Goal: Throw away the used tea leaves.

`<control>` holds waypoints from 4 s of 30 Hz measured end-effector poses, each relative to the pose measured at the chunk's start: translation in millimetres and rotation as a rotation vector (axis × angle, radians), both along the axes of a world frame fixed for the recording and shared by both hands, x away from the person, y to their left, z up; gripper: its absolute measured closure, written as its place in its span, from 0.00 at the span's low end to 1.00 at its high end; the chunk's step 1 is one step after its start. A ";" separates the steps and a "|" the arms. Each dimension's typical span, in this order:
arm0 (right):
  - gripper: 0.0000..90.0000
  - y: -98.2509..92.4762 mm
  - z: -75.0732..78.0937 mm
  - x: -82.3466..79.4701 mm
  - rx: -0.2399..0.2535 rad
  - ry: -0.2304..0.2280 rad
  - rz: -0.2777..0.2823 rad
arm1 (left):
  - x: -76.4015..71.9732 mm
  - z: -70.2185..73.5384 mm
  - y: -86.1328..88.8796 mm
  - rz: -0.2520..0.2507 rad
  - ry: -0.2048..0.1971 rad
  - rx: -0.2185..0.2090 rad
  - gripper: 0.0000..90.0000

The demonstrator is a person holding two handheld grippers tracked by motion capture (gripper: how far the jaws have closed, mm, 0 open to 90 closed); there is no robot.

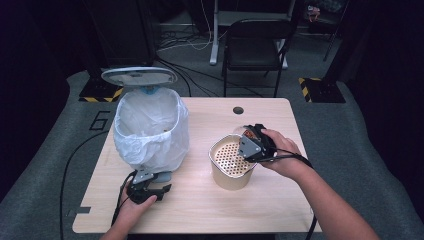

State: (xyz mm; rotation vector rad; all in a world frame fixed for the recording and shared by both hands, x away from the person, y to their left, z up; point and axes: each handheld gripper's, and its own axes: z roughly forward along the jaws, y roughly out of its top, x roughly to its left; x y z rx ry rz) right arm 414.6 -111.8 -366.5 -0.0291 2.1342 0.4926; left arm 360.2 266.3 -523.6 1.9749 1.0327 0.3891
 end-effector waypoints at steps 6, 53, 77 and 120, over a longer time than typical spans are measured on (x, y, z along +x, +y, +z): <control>0.48 4.7 -2.6 -5.1 -0.058 -0.037 0.008 | -0.1 0.1 -0.2 0.003 0.002 -0.001 0.31; 0.49 27.1 -46.6 -33.2 -0.737 -0.641 0.241 | 0.1 -0.4 -0.3 0.005 0.000 -0.009 0.31; 0.48 33.4 -25.1 -31.8 -0.781 -0.579 0.334 | 0.1 -0.3 -0.1 0.004 0.000 -0.009 0.31; 0.48 4.7 61.1 5.7 0.555 0.369 0.114 | 0.2 -0.4 0.0 0.005 0.000 -0.012 0.31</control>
